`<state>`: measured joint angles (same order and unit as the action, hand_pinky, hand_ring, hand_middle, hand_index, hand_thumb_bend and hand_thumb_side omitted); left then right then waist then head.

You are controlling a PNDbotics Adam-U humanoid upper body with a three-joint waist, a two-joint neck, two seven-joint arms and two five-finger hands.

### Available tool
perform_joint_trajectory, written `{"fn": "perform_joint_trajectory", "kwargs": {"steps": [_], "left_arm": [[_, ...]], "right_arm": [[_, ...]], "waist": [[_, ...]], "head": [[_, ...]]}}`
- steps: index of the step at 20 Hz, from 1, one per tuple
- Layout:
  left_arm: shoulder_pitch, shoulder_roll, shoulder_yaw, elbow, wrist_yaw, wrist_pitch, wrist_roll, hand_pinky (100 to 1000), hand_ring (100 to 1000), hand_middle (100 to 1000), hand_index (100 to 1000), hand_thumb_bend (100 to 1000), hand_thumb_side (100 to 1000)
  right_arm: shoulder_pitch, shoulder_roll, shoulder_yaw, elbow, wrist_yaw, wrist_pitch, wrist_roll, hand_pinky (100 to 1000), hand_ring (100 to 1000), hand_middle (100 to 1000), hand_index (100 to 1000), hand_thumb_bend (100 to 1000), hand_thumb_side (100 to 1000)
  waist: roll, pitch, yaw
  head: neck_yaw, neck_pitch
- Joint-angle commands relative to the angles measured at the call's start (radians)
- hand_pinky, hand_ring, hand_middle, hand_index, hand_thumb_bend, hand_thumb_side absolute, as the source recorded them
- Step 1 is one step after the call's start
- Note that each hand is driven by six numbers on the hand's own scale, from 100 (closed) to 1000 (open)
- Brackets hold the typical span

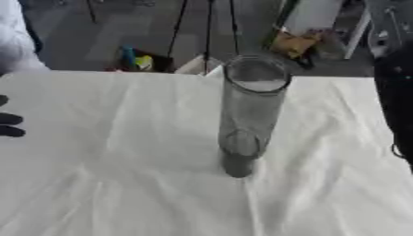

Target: Arrange flowers into the vase.

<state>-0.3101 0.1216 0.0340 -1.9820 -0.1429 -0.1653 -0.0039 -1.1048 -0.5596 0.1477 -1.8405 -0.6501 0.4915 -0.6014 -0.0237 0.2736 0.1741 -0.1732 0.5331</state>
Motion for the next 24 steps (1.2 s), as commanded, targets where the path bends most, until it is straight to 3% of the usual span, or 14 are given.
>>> {"fn": "perform_joint_trajectory", "kwargs": {"steps": [1, 9, 24], "left_arm": [[-0.012, 0.009, -0.002, -0.018, -0.002, 0.003, 0.002, 565, 623, 700, 860, 100, 998], [-0.011, 0.009, -0.001, -0.018, -0.001, 0.004, 0.003, 564, 623, 701, 859, 100, 997], [-0.011, -0.001, -0.005, -0.018, 0.0, 0.005, -0.003, 562, 623, 701, 858, 100, 997]], "right_arm": [[-0.01, -0.014, -0.012, -0.03, -0.019, 0.085, -0.069, 100, 100, 100, 100, 100, 223], [0.001, 0.0, -0.014, -0.054, -0.047, 0.099, -0.08, 100, 100, 100, 100, 100, 219], [0.022, 0.025, -0.007, -0.047, -0.02, 0.077, -0.081, 100, 100, 100, 100, 100, 220]], "waist": [[-0.012, -0.022, -0.006], [-0.008, -0.029, -0.02], [-0.008, -0.018, 0.002]], "head": [[0.01, 0.005], [0.024, 0.004], [0.009, -0.014]]}}
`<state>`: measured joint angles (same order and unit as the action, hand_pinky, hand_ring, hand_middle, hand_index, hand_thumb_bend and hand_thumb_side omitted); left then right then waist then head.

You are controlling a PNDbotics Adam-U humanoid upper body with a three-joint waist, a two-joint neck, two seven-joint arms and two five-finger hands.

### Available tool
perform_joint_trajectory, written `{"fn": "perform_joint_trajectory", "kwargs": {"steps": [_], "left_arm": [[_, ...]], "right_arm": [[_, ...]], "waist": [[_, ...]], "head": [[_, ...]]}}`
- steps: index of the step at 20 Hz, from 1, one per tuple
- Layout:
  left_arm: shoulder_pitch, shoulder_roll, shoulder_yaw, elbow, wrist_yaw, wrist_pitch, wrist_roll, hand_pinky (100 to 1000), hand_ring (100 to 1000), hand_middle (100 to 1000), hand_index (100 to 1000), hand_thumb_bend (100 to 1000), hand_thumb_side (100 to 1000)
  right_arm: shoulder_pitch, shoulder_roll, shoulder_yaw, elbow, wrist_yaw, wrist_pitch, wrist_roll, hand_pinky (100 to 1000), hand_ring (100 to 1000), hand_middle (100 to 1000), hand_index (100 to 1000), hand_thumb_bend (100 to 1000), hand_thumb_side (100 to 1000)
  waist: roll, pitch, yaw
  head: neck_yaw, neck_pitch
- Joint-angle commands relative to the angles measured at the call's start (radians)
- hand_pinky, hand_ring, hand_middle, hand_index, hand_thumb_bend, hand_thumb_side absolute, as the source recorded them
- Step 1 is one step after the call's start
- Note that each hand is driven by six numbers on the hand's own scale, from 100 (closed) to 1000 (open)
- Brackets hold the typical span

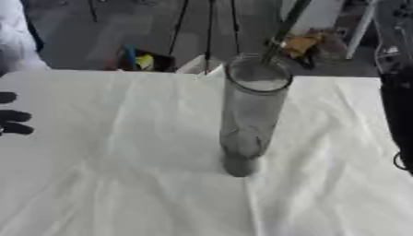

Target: Arrange flowers into the vase.

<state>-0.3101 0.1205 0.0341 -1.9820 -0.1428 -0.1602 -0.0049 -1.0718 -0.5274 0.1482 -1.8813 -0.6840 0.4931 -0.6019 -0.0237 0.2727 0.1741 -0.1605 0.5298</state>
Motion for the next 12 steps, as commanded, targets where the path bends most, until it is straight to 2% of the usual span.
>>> {"fn": "perform_joint_trajectory", "kwargs": {"steps": [1, 12], "left_arm": [[-0.011, -0.001, -0.005, -0.018, 0.0, -0.001, -0.003, 562, 623, 701, 858, 100, 997], [-0.008, -0.006, -0.007, -0.018, -0.003, 0.0, -0.008, 562, 624, 703, 858, 100, 998]], "right_arm": [[-0.01, -0.007, -0.006, -0.005, 0.018, 0.073, -0.078, 100, 100, 100, 100, 100, 221], [0.006, 0.004, 0.005, 0.031, 0.029, 0.074, -0.048, 100, 100, 100, 100, 100, 214]], "waist": [[-0.008, -0.016, 0.004], [-0.006, -0.005, 0.012]], "head": [[-0.004, -0.012], [-0.008, -0.014]]}}
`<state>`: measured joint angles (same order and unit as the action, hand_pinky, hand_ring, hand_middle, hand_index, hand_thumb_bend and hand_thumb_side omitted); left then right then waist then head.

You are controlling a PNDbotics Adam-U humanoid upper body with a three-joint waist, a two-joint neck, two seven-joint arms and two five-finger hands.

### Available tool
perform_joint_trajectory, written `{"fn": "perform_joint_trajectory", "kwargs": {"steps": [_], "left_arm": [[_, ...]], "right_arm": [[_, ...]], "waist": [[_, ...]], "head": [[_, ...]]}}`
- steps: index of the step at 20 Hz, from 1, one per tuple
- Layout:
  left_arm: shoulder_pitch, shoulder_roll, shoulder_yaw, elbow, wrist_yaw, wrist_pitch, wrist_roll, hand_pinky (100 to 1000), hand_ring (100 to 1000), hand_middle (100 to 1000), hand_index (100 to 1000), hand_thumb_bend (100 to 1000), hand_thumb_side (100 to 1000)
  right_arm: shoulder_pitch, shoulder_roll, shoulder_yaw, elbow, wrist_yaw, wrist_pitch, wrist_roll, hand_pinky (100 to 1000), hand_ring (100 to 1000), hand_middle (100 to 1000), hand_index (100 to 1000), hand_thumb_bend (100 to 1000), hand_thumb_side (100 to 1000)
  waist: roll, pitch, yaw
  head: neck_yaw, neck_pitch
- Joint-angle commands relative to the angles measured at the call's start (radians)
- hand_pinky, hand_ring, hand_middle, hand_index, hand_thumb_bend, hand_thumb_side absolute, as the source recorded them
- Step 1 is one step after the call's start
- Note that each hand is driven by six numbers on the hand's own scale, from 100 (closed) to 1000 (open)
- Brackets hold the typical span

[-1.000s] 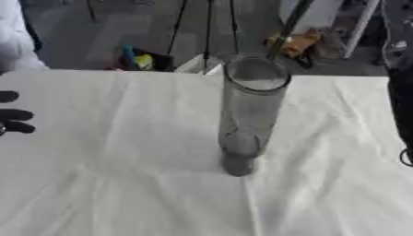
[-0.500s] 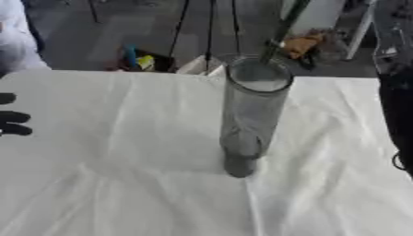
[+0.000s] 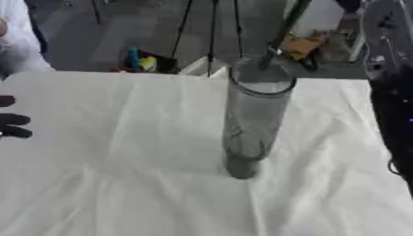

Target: Arrange flowers into the vase.

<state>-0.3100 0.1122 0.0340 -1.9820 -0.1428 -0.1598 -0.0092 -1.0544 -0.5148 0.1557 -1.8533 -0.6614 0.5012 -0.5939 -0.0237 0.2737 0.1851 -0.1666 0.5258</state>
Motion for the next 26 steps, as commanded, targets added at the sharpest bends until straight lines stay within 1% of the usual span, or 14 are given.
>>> {"fn": "perform_joint_trajectory", "kwargs": {"steps": [1, 7, 9, 16, 19, 21, 25, 26], "left_arm": [[-0.008, 0.002, -0.007, -0.018, -0.003, -0.001, -0.004, 562, 625, 703, 858, 100, 998], [-0.01, 0.002, -0.007, -0.018, -0.003, 0.0, -0.004, 561, 628, 704, 859, 100, 999], [-0.01, 0.002, -0.007, -0.018, -0.003, 0.0, -0.005, 561, 628, 704, 859, 100, 998], [-0.012, 0.001, -0.008, -0.018, -0.003, 0.0, -0.005, 561, 629, 704, 859, 100, 998], [-0.013, 0.001, -0.008, -0.018, -0.003, 0.0, -0.006, 561, 630, 705, 859, 100, 998], [-0.013, 0.0, -0.009, -0.018, -0.003, 0.0, -0.007, 561, 630, 705, 859, 100, 998], [-0.012, 0.0, -0.009, -0.018, -0.004, 0.001, -0.007, 560, 630, 705, 860, 100, 997], [-0.012, 0.0, -0.009, -0.018, -0.004, 0.001, -0.007, 560, 630, 706, 860, 100, 997]], "right_arm": [[-0.011, -0.008, -0.001, 0.006, 0.005, 0.068, -0.055, 100, 100, 100, 100, 100, 214], [-0.005, -0.002, 0.002, 0.013, 0.004, 0.08, -0.056, 100, 100, 100, 100, 100, 218], [-0.001, -0.001, 0.004, 0.017, 0.005, 0.082, -0.057, 100, 100, 100, 100, 100, 240], [0.005, 0.004, 0.007, 0.033, 0.013, 0.088, -0.06, 100, 100, 100, 100, 100, 264], [0.007, 0.006, 0.009, 0.044, 0.018, 0.095, -0.062, 100, 100, 100, 100, 100, 297], [0.007, 0.006, 0.01, 0.052, 0.024, 0.098, -0.061, 100, 100, 100, 100, 100, 302], [0.009, 0.002, 0.013, 0.063, 0.047, 0.104, -0.055, 100, 100, 100, 100, 157, 341], [0.01, 0.0, 0.014, 0.066, 0.056, 0.106, -0.052, 100, 100, 100, 100, 158, 342]], "waist": [[-0.006, -0.006, 0.001], [-0.009, -0.005, 0.003], [-0.01, -0.005, 0.005], [-0.012, -0.003, 0.008], [-0.013, -0.001, 0.01], [-0.013, -0.001, 0.011], [-0.013, 0.0, 0.011], [-0.013, 0.001, 0.01]], "head": [[-0.002, -0.009], [-0.002, -0.007], [-0.001, -0.008], [0.0, -0.005], [0.0, -0.004], [0.0, -0.004], [0.001, -0.004], [0.001, -0.004]]}}
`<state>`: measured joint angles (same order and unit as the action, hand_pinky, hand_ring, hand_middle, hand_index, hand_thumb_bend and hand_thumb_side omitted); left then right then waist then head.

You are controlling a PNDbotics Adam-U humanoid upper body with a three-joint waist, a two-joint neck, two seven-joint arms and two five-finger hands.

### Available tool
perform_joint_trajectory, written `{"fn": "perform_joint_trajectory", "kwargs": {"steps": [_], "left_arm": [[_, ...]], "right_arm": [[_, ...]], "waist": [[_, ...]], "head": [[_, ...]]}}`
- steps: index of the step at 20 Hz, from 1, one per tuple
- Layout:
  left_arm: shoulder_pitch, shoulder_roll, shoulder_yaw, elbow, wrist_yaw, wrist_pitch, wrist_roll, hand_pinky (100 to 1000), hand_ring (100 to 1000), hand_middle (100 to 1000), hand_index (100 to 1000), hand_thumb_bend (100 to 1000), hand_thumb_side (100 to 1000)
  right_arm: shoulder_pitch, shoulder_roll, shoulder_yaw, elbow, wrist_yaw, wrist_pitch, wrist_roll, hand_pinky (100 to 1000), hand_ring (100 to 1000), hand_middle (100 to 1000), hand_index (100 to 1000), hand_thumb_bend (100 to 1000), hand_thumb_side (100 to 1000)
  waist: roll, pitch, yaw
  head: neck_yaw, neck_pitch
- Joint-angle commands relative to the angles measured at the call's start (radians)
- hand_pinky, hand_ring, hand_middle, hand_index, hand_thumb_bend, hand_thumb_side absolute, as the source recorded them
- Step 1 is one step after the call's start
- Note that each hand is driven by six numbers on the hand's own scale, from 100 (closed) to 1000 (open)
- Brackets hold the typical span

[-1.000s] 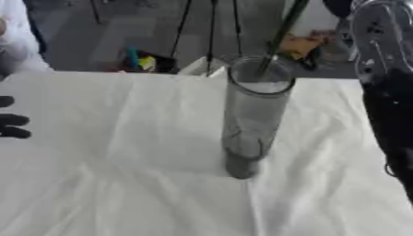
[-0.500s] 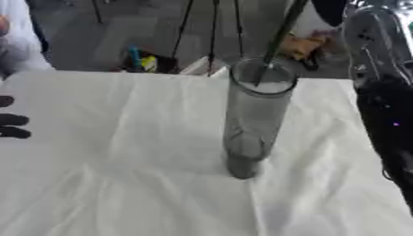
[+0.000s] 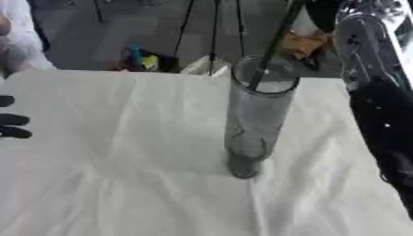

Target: Arrange flowers into the vase.

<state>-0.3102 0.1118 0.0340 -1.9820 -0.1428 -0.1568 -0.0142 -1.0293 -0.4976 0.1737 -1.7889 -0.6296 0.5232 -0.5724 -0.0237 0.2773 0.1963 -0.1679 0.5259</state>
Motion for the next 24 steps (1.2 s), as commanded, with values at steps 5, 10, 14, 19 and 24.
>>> {"fn": "perform_joint_trajectory", "kwargs": {"steps": [5, 10, 14, 19, 24], "left_arm": [[-0.012, 0.0, -0.009, -0.018, -0.004, -0.002, -0.002, 560, 631, 706, 861, 100, 998], [-0.011, -0.001, -0.009, -0.018, -0.005, -0.001, -0.002, 560, 632, 706, 861, 100, 998], [-0.011, -0.002, -0.009, -0.018, -0.005, -0.001, -0.002, 560, 632, 707, 862, 100, 998], [-0.01, -0.002, -0.009, -0.018, -0.005, -0.001, -0.003, 559, 633, 707, 863, 100, 998], [-0.009, -0.003, -0.01, -0.018, -0.004, 0.0, -0.004, 559, 633, 708, 861, 100, 998]], "right_arm": [[-0.009, -0.03, 0.005, 0.011, 0.087, 0.094, -0.05, 100, 100, 100, 100, 255, 412], [0.001, -0.039, 0.009, 0.023, 0.132, 0.098, -0.017, 100, 100, 100, 100, 335, 495], [0.006, -0.044, 0.007, 0.028, 0.159, 0.101, 0.007, 100, 100, 100, 100, 363, 537], [0.009, -0.044, 0.002, 0.031, 0.17, 0.109, 0.024, 100, 100, 100, 120, 370, 569], [0.011, -0.041, -0.001, 0.033, 0.168, 0.113, 0.023, 100, 100, 100, 149, 390, 613]], "waist": [[-0.014, -0.002, -0.004], [-0.013, -0.001, -0.006], [-0.012, 0.0, -0.008], [-0.011, 0.0, -0.011], [-0.009, 0.0, -0.013]], "head": [[0.002, -0.006], [0.003, -0.007], [0.003, -0.009], [0.004, -0.009], [0.004, -0.01]]}}
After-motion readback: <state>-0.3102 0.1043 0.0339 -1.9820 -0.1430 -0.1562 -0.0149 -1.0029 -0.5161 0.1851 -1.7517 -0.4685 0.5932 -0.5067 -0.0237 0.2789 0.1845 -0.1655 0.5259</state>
